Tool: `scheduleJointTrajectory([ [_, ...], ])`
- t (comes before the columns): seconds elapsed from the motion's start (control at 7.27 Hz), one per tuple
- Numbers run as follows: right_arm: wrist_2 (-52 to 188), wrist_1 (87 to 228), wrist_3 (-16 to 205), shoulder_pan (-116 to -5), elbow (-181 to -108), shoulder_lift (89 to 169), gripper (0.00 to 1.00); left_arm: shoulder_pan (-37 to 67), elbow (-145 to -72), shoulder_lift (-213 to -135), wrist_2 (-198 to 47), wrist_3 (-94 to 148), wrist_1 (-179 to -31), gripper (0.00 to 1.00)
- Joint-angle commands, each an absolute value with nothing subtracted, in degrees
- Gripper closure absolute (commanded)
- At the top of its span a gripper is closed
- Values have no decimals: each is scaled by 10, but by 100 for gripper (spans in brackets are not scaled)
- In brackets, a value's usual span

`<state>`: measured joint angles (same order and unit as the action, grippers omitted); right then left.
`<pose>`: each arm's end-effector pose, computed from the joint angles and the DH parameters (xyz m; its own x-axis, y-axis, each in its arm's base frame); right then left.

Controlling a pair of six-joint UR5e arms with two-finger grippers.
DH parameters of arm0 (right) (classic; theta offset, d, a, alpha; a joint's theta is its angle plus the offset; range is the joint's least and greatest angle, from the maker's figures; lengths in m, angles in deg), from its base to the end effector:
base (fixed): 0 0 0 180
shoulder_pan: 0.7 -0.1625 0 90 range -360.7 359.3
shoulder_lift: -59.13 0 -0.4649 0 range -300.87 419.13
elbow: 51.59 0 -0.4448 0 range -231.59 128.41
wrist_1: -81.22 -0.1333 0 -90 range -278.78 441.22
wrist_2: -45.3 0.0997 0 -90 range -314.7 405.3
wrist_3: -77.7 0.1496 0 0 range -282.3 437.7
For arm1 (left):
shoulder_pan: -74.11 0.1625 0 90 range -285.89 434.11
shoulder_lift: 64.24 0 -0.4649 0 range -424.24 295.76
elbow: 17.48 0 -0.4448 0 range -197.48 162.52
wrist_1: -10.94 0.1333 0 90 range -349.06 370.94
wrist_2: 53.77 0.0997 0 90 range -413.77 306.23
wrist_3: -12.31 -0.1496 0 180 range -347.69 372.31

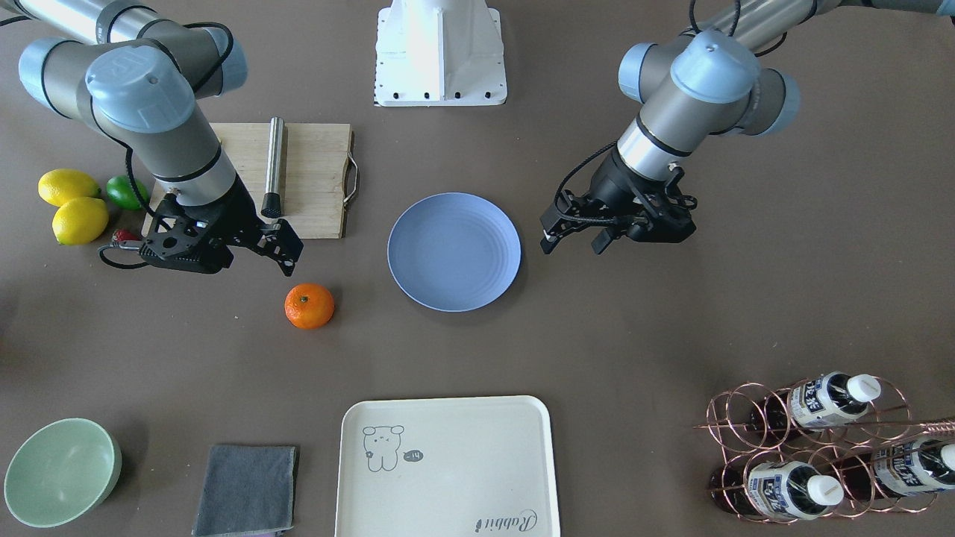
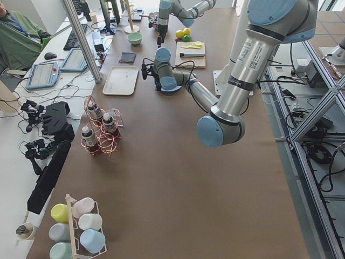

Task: Pick orange to plate
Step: 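Grasp the orange mandarin with the right gripper while the left arm withdraws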

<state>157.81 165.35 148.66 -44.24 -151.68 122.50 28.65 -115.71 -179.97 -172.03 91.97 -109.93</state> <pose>-0.4781 -0.5593 0.3464 0.6508 0.2027 0.7317 -0.2499 0.9672 -0.0457 0.4692 -0.5659 0.2986 0.3522 -0.1325 -0.9265 0.2684 0.9627 -0.0357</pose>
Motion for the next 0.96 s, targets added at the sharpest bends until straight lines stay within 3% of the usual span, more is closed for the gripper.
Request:
scheduleJointTrajectory([
  [0.0,1567,1630,1484,-429,-1428,1166,1,220,-1157,-1772,-1749,807,-1100,2],
  [0.28,1561,1531,1492,-418,-1349,1165,2,200,-1157,-1765,-1748,709,-1089,2],
  [0.55,1555,1533,1501,-398,-1349,1168,2,195,-1157,-1765,-1748,709,-1088,2],
  [0.69,1552,1534,1506,-394,-1351,1171,7,191,-1157,-1765,-1749,708,-1088,2],
  [0.83,1553,1536,1506,-394,-1350,1172,67,191,-1157,-1765,-1749,708,-1088,2],
])
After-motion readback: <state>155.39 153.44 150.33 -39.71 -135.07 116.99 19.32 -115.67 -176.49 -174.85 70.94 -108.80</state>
